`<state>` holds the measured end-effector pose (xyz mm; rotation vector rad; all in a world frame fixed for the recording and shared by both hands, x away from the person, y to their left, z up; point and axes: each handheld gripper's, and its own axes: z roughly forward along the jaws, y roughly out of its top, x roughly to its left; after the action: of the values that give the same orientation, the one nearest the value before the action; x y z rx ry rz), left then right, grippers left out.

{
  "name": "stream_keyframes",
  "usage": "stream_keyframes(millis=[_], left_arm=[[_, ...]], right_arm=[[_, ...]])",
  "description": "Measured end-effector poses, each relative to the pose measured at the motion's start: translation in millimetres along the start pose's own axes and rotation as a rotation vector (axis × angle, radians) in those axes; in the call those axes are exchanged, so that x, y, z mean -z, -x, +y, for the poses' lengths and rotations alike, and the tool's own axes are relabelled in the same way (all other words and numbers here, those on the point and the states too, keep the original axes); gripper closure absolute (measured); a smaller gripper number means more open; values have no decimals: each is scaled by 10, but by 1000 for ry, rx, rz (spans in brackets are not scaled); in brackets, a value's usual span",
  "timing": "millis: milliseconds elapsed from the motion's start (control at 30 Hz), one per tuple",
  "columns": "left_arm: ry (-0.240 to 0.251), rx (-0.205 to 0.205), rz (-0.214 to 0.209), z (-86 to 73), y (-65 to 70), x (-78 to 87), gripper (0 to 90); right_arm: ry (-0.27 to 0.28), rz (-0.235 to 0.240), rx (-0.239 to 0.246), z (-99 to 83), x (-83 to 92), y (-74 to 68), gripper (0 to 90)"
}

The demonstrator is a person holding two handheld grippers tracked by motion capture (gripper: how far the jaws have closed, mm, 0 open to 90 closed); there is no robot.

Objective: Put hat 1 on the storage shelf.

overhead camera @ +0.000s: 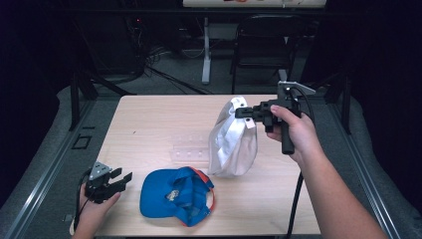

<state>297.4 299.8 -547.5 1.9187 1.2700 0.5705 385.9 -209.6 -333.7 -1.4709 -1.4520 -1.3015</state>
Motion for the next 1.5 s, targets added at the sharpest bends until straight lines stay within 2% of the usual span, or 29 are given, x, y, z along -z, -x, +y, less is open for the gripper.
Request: stream_keyframes(millis=[500, 700, 933, 1000, 1100, 1267, 1367, 1500], left_arm=[[-14, -11, -3, 9, 7, 1, 522], [7, -9, -5, 11, 26, -10, 521], [32, -45, -17, 99, 130, 5, 517], [55, -52, -38, 145, 183, 5, 517], [76, -72, -60, 223, 281, 21, 517], [88, -167, -96, 362, 507, 22, 503], [86, -237, -133, 471, 652, 6, 496], [109, -275, -170, 620, 848, -53, 484]], right_arm=[[53, 10, -13, 252, -188, -87, 813], [47, 6, -7, 339, -304, -163, 813], [27, 7, -6, 446, -496, -197, 813], [21, 12, -9, 476, -563, -190, 813], [6, -3, -12, 514, -676, -171, 813], [-7, -9, -22, 553, -817, -171, 813], [-5, -21, -22, 580, -880, -182, 812], [2, -30, -23, 607, -943, -184, 812]])
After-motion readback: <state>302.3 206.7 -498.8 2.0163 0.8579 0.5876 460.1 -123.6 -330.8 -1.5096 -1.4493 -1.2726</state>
